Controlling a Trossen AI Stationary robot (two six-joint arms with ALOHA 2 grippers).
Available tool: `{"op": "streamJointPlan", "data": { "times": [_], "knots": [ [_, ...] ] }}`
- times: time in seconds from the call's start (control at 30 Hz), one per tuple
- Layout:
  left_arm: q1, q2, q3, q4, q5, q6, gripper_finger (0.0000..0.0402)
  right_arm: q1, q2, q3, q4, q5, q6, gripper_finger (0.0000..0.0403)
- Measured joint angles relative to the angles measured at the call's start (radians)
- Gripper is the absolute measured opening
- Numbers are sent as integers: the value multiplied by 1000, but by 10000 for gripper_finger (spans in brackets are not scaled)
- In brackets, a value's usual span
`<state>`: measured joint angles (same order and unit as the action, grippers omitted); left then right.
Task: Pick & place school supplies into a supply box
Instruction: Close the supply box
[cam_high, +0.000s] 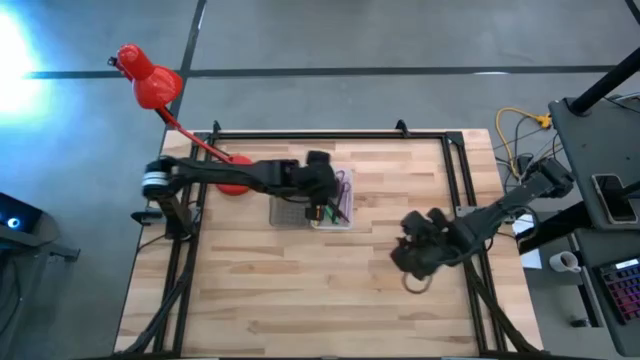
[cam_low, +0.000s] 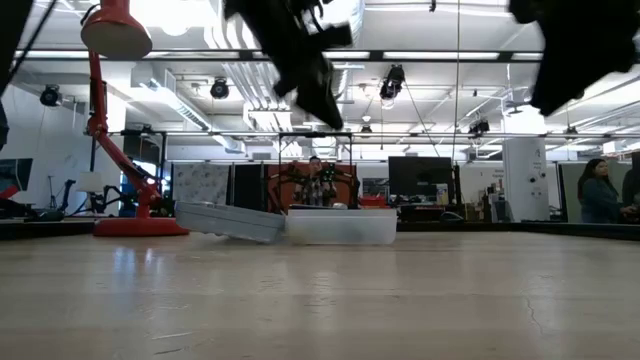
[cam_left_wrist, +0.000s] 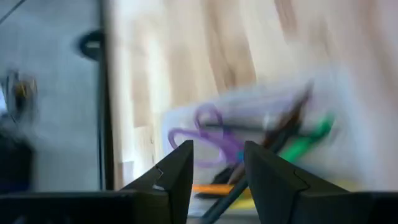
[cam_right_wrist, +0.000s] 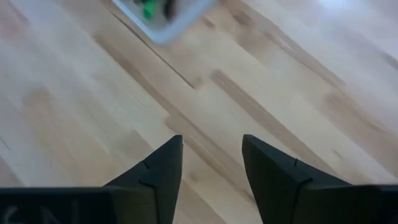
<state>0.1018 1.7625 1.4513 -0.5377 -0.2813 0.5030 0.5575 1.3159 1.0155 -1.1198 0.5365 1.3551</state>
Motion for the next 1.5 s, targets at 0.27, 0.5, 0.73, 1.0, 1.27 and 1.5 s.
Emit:
{"op": "streamJointPlan", "data": {
  "times": [0.27, 0.5, 0.73, 1.0, 1.27, 1.5],
  "knots": [
    [2, -280, -201, 6, -82, -790, 126, -305, 62, -5, 313, -92, -221, 149],
    [44, -551, -570, 48, -167, -1335, 127, -696, 75, -11, 446, -363, -481, 122],
    [90, -677, -779, 138, -139, -1521, 124, -791, 198, 25, 678, -532, -600, 86],
    [97, -671, -830, -31, -156, -1649, 94, -776, 501, 297, 684, -629, -746, 63],
    [109, -686, -936, -23, -138, -1838, 93, -811, 703, 550, 611, -582, -850, 28],
    [109, -698, -1070, 191, -55, -1879, 93, -853, 833, 669, 566, -675, -869, 18]
  ]
}}
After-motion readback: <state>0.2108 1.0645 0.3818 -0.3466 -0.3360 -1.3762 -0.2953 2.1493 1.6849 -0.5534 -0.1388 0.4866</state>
